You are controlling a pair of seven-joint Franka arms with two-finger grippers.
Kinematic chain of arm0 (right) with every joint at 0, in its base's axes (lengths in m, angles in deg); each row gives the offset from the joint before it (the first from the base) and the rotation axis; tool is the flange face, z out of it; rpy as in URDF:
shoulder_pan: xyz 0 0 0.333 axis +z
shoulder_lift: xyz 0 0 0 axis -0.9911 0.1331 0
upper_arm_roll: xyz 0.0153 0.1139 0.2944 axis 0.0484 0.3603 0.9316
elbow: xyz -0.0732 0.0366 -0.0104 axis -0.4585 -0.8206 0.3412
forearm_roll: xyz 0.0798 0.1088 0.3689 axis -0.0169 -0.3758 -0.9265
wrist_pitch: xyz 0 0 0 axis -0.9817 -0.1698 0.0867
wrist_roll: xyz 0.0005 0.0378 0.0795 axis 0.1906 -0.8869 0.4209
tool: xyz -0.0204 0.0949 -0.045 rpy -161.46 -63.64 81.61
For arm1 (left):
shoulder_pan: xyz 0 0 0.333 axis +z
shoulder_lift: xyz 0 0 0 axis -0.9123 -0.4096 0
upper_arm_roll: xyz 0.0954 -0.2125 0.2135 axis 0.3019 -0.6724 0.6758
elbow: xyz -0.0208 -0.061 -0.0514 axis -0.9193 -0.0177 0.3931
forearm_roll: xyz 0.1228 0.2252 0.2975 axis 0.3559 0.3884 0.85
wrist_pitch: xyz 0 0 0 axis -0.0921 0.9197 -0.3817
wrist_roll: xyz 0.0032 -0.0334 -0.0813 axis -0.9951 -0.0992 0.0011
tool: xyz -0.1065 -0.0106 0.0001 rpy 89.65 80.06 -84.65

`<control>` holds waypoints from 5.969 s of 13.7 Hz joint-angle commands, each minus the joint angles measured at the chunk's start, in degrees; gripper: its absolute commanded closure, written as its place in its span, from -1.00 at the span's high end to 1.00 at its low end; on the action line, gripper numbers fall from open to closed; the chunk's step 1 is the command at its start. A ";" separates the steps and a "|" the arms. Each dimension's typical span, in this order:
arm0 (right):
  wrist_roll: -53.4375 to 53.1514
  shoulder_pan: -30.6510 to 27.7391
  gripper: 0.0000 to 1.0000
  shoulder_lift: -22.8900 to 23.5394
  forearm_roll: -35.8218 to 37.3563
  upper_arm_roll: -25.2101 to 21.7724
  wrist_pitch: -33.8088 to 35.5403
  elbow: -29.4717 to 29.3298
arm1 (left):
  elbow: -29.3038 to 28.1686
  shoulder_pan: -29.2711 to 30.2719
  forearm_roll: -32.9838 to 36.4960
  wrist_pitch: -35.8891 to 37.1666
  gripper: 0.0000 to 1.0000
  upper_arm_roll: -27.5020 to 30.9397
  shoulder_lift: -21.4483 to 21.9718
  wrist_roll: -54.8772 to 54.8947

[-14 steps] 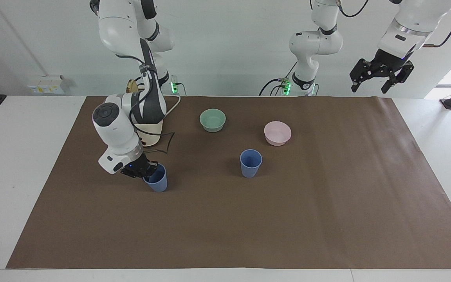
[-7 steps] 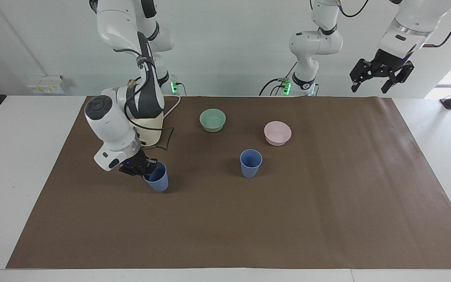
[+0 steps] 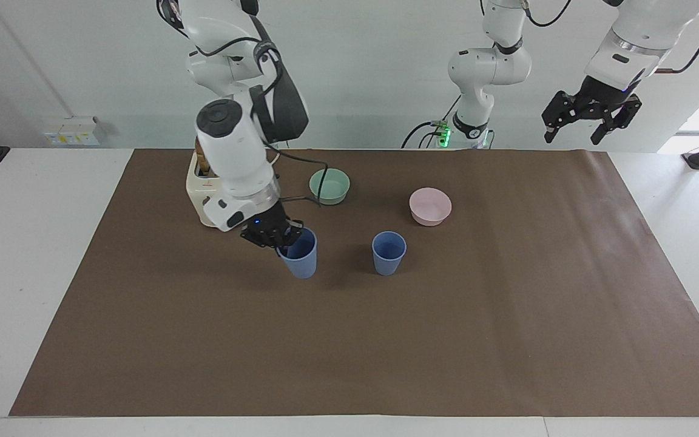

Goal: Stack blue cups with both arms

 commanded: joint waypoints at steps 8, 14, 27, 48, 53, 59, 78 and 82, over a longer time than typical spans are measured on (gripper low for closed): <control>-9.46 10.49 -1.00 0.37 0.43 0.02 3.51 -4.64 | -0.27 0.45 0.38 1.02 1.00 -0.18 0.65 0.10; -11.40 11.20 -1.00 0.90 -0.54 3.18 -0.97 -7.10 | -0.27 0.45 0.38 1.02 1.00 -0.18 0.65 0.10; -7.18 11.03 -1.00 3.62 -0.62 3.54 -1.15 -3.32 | -0.27 0.45 0.38 1.02 1.00 -0.18 0.65 0.10; -5.34 10.24 0.79 4.68 -0.62 3.54 -3.97 -1.92 | -0.27 0.45 0.38 1.02 1.00 -0.18 0.65 0.10; -5.16 9.97 1.00 4.68 -0.10 3.54 -3.71 -1.92 | -0.27 0.45 0.38 1.02 1.00 -0.18 0.65 0.10; 7.82 0.67 1.00 3.54 0.43 3.45 0.24 -2.44 | -0.27 0.45 0.38 1.02 1.00 -0.18 0.65 0.10; 19.45 -23.24 1.00 -12.89 6.58 2.57 18.62 -2.18 | -0.27 0.45 0.38 1.02 1.00 -0.18 0.65 0.10; 19.45 -24.57 1.00 -14.83 6.58 2.13 21.87 -2.44 | -0.27 0.45 0.38 1.02 1.00 -0.18 0.65 0.10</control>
